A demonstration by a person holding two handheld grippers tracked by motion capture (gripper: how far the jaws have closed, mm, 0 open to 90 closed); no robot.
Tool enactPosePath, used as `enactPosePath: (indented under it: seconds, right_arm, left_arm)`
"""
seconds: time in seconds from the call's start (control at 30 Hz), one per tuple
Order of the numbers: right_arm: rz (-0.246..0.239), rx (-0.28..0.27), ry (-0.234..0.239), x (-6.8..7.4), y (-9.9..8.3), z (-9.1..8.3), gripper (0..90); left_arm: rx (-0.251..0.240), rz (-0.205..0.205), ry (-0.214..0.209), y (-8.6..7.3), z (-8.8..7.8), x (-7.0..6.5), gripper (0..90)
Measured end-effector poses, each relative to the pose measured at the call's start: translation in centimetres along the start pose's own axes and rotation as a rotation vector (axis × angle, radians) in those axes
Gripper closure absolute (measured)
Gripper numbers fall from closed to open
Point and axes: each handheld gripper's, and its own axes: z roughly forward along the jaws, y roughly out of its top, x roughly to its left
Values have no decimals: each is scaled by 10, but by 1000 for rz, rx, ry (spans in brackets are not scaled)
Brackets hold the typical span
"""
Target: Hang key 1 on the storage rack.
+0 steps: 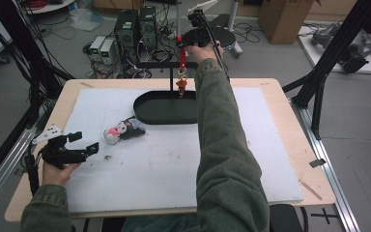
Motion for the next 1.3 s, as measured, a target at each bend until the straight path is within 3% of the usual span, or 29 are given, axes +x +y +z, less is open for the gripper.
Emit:
enactPosePath:
  seconds: [0.13,0.27,0.37,0.47,0.5,0.57,0.63,0.67,0.83,0.97,1.07,1.17,1.3]
  right_arm:
    - [11,-1,-12,-2,6,4,752]
    - [18,-26,9,-6,8,10,751]
    - [23,-11,23,-8,5,17,735]
    - [40,-20,44,-9,-1,19,409]
    - [22,-20,41,-9,-4,18,338]
    - [-23,-13,82,-8,-11,18,142]
    - [-71,-15,53,-7,-19,16,5]
    - [-85,-21,29,-6,-24,15,7]
    - [-87,-20,58,-13,-40,7,7]
    - [-116,5,85,-13,-55,3,7]
    - [-116,-13,102,-13,-63,1,7]
    - [-132,9,90,-8,-68,0,7]
    - [-170,-27,134,2,-75,-5,8]
  left_arm:
    - [8,3,3,0,1,-1,69]
    - [14,4,7,-1,2,0,69]
    - [19,10,15,-1,2,0,69]
    - [23,11,17,-1,3,0,69]
    - [21,11,19,-1,2,0,69]
    - [22,11,19,-1,2,0,69]
    - [19,9,17,-1,3,-1,69]
    - [24,20,15,-1,2,-1,69]
    - [29,21,19,-1,3,-2,69]
    - [35,21,22,-1,3,-2,69]
    - [45,26,23,-1,4,-2,69]
    - [46,26,28,-1,4,-2,69]
    - [43,22,30,-1,3,-2,69]
